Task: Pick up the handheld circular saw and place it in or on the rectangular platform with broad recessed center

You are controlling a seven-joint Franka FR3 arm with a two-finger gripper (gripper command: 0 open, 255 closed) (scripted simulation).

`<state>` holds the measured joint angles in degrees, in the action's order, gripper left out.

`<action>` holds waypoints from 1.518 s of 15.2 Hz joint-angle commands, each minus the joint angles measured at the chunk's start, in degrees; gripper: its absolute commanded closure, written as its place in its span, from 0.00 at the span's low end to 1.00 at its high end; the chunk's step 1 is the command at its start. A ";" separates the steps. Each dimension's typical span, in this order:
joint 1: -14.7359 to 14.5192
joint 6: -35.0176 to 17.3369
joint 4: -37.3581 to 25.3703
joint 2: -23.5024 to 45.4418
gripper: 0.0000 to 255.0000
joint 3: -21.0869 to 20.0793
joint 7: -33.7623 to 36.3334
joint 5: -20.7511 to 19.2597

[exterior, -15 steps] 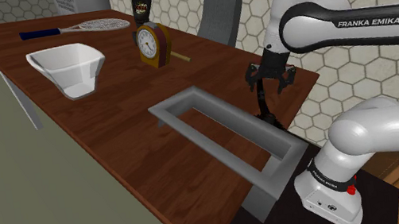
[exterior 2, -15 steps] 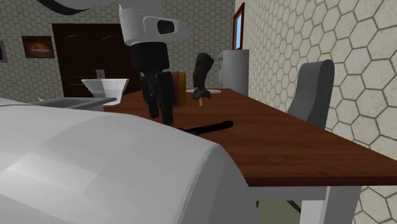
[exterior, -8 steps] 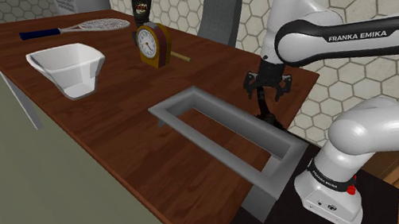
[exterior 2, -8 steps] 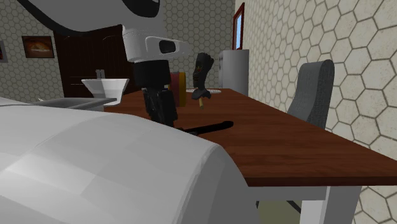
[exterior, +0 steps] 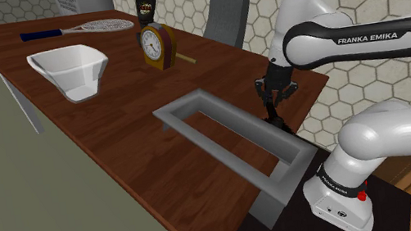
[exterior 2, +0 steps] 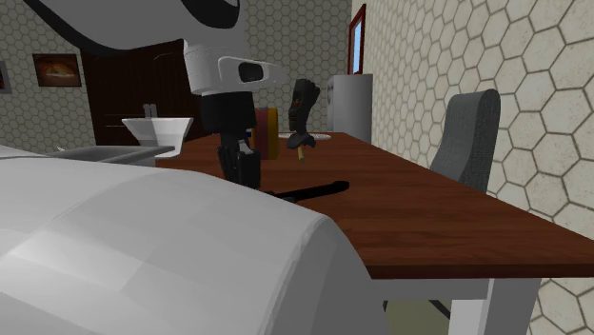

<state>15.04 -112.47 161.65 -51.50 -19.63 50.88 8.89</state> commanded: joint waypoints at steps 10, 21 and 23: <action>0.15 1.72 -1.30 -0.44 1.00 0.40 -0.15 -0.33; 1.01 10.50 -9.18 -1.43 1.00 2.32 -0.87 -1.99; 1.17 11.99 -10.72 -1.38 1.00 2.63 -0.98 -2.27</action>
<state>16.11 -101.36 151.74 -52.83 -17.24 50.03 6.82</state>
